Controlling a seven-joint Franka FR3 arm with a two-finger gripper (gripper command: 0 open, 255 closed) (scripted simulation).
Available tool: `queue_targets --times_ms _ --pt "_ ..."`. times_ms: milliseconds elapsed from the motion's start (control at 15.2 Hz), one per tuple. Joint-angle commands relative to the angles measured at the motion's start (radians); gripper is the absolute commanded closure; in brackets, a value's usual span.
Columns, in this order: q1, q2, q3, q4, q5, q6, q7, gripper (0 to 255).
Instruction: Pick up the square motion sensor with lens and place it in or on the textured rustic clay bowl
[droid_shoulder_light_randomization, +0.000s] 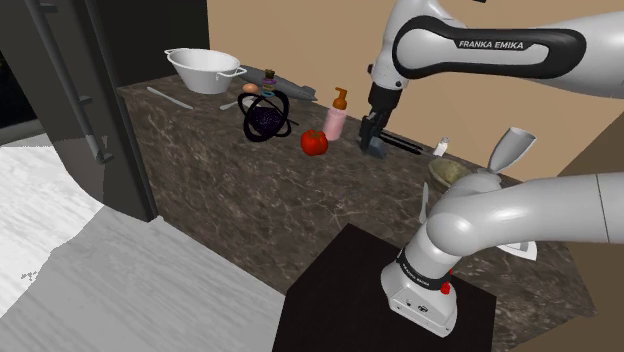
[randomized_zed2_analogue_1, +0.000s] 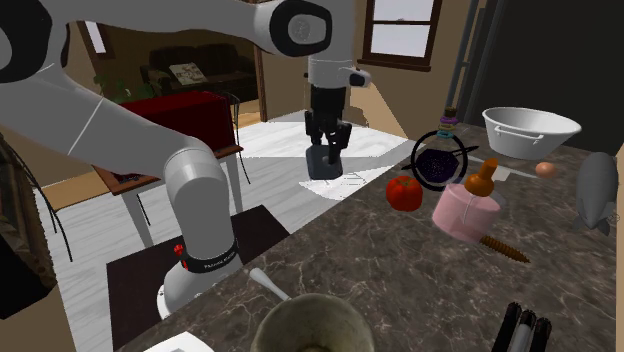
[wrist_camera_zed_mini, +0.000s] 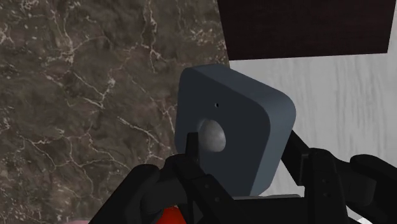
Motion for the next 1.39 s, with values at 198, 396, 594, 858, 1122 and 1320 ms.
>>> queue_targets --times_ms 198,396,594,858,1122,1320 --pt "-0.011 -0.017 -0.016 0.037 -0.014 -0.053 -0.024 255" --pt "-0.052 -0.069 -0.078 0.019 -0.068 -0.081 -0.093 255" --pt "-0.093 -0.108 -0.141 0.012 -0.126 -0.107 -0.165 255" --pt "-0.147 -0.14 -0.231 0.02 -0.207 -0.133 -0.265 255" --pt "-0.194 -0.148 -0.323 0.047 -0.286 -0.148 -0.366 255" --pt "-0.22 -0.139 -0.394 0.079 -0.342 -0.152 -0.441 255"
